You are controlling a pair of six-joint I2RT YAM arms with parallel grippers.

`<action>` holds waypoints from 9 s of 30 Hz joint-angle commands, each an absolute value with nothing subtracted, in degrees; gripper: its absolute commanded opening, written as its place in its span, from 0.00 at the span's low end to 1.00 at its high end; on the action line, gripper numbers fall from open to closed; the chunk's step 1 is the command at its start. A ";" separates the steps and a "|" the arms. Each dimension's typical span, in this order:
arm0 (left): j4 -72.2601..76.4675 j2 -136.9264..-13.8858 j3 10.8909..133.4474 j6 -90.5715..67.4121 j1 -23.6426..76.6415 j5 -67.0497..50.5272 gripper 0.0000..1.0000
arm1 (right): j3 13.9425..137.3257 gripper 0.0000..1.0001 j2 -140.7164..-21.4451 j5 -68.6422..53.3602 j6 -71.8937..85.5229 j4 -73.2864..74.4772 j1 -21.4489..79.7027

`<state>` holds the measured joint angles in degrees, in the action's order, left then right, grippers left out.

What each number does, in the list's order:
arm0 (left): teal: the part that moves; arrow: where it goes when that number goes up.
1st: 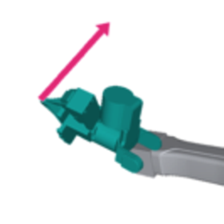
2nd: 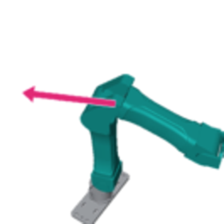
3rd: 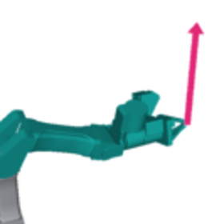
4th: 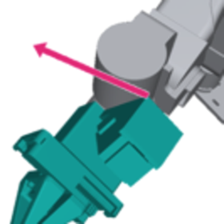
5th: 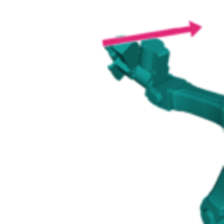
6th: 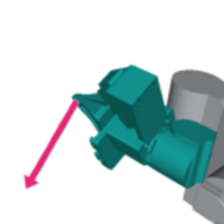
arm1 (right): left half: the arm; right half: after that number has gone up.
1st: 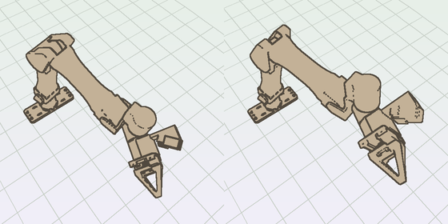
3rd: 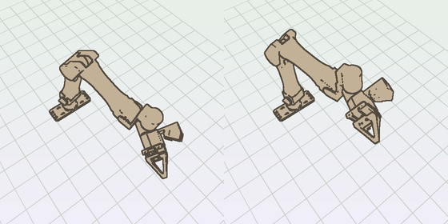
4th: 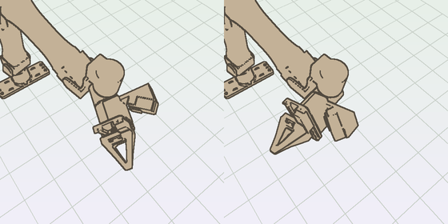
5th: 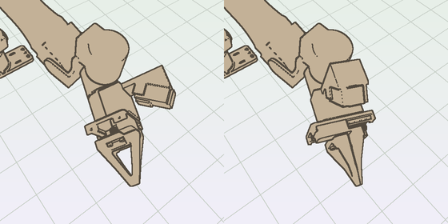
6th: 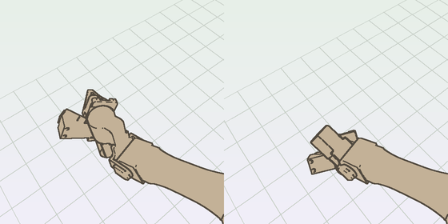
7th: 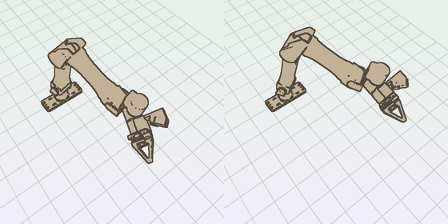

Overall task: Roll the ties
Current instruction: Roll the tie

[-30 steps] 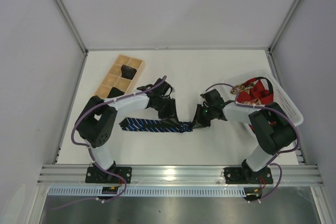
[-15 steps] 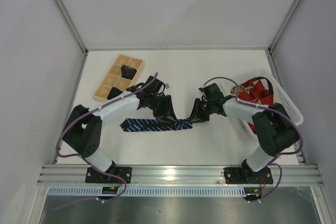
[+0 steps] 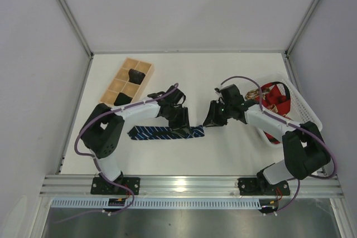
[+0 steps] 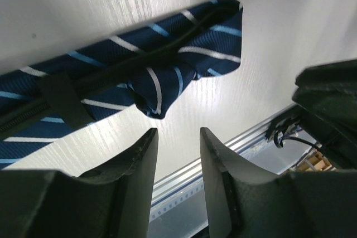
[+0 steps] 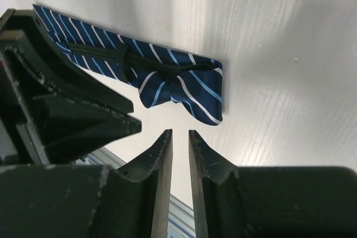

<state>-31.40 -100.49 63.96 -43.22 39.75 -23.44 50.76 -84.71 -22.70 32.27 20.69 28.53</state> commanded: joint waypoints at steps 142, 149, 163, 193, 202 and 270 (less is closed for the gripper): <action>-35.76 -114.26 74.61 -32.35 33.92 -26.02 0.11 | 56.33 0.00 -97.75 -37.98 27.34 14.30 23.73; -36.04 -116.28 78.57 -33.22 35.94 -26.54 0.11 | 56.87 0.00 -92.30 -33.14 26.28 25.39 23.91; -36.04 -122.87 87.01 -35.77 42.18 -28.12 0.11 | 58.62 0.00 -86.13 -22.77 27.77 39.46 24.87; -35.33 -124.54 87.54 -37.00 43.42 -26.20 0.10 | 68.20 0.00 -96.06 -18.64 31.47 41.39 27.07; -38.05 -119.01 83.94 -35.07 42.98 -23.03 0.11 | 70.13 0.00 -97.91 -15.82 31.55 41.92 28.74; -37.10 -102.23 69.71 -33.48 33.22 -25.13 0.04 | 74.62 0.43 -99.14 -19.08 30.58 35.59 30.06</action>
